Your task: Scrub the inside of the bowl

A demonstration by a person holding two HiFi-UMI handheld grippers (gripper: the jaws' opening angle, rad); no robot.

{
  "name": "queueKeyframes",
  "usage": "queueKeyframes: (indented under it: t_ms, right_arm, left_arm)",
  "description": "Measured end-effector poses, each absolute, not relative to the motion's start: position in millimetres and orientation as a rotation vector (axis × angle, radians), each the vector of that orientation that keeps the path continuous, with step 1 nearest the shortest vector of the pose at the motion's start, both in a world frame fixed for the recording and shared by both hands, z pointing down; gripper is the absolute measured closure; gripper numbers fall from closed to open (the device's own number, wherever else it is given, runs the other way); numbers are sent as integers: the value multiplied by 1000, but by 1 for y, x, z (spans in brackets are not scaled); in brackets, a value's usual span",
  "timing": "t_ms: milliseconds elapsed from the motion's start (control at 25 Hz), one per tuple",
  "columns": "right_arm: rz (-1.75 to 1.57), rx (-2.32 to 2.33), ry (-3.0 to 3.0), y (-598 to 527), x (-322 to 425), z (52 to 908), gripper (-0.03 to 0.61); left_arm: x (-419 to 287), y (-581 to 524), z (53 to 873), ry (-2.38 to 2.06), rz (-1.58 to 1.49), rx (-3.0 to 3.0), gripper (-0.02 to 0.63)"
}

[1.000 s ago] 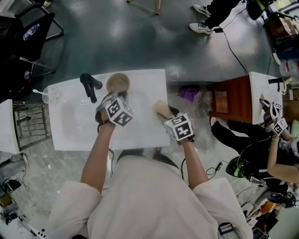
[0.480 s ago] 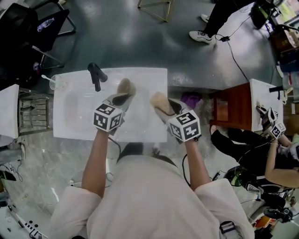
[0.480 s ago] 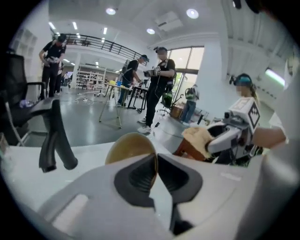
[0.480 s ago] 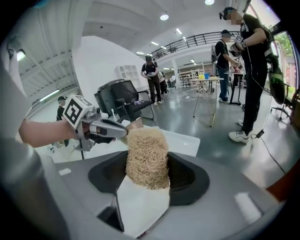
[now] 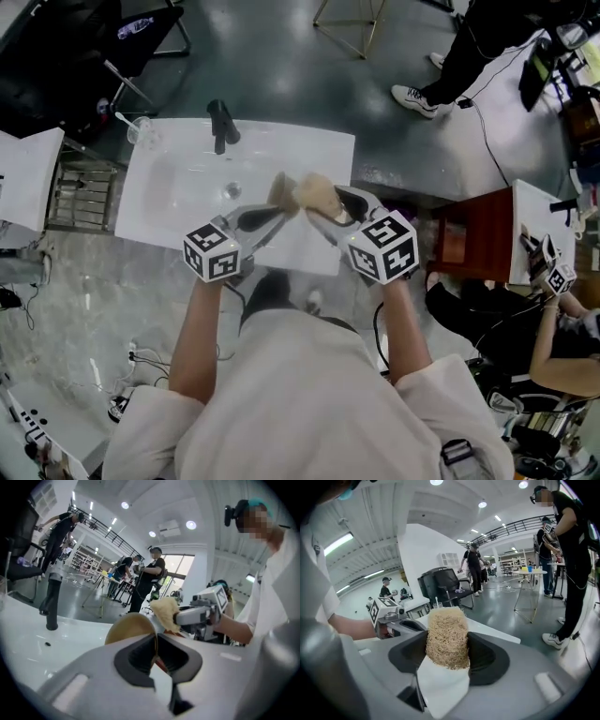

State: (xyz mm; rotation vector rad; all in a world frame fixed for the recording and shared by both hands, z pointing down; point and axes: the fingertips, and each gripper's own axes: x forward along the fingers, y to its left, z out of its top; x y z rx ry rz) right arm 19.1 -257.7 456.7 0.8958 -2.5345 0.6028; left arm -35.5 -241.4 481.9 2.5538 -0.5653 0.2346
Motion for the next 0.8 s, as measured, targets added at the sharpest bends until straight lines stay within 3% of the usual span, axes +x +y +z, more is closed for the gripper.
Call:
queueKeyframes:
  t_ms: [800]
  right_arm:
    - [291,558,-2598,-153,-12,425,319]
  left_arm:
    - [-55,-68,428,-376,76,2834,595]
